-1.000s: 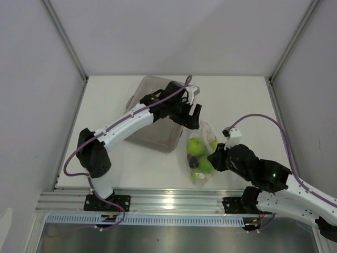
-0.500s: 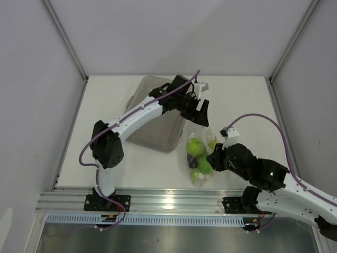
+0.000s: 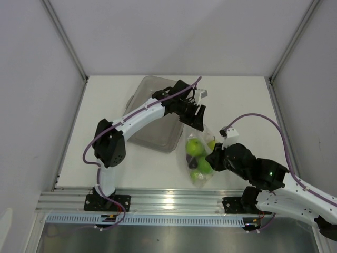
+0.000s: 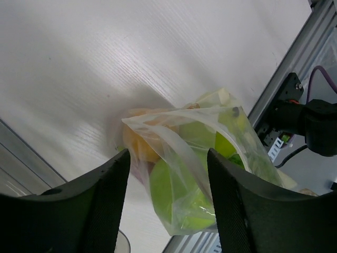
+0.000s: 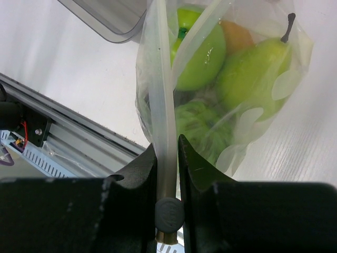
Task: Place the food in the zip-top bag and seal the zipper
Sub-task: Zip the zipper food storage bag at the center of the board.
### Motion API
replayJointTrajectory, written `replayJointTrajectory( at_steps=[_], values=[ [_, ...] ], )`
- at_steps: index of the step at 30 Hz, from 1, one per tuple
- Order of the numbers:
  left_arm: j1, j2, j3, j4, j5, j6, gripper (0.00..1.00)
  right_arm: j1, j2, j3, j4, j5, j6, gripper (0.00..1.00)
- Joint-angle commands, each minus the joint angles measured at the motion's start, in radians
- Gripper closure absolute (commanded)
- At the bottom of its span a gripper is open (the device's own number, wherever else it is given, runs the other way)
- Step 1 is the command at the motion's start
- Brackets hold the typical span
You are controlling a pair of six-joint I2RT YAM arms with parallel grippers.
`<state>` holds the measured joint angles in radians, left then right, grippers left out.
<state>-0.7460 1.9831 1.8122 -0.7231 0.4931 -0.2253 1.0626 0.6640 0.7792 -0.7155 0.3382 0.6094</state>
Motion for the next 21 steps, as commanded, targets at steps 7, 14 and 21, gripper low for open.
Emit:
replayJointTrajectory(
  at_steps=[7,14,21],
  values=[
    [-0.003,0.085,0.048,-0.002,0.104,0.018,0.53,-0.001,0.009,0.028,0.042,0.001,0.0,0.99],
    [0.008,0.016,0.003,0.054,0.049,-0.026,0.99,0.0,0.005,0.046,-0.021,0.025,0.03,0.92],
    [0.025,-0.261,-0.181,0.129,-0.227,-0.103,0.99,-0.003,0.002,0.078,-0.124,0.041,0.119,0.57]
  ],
)
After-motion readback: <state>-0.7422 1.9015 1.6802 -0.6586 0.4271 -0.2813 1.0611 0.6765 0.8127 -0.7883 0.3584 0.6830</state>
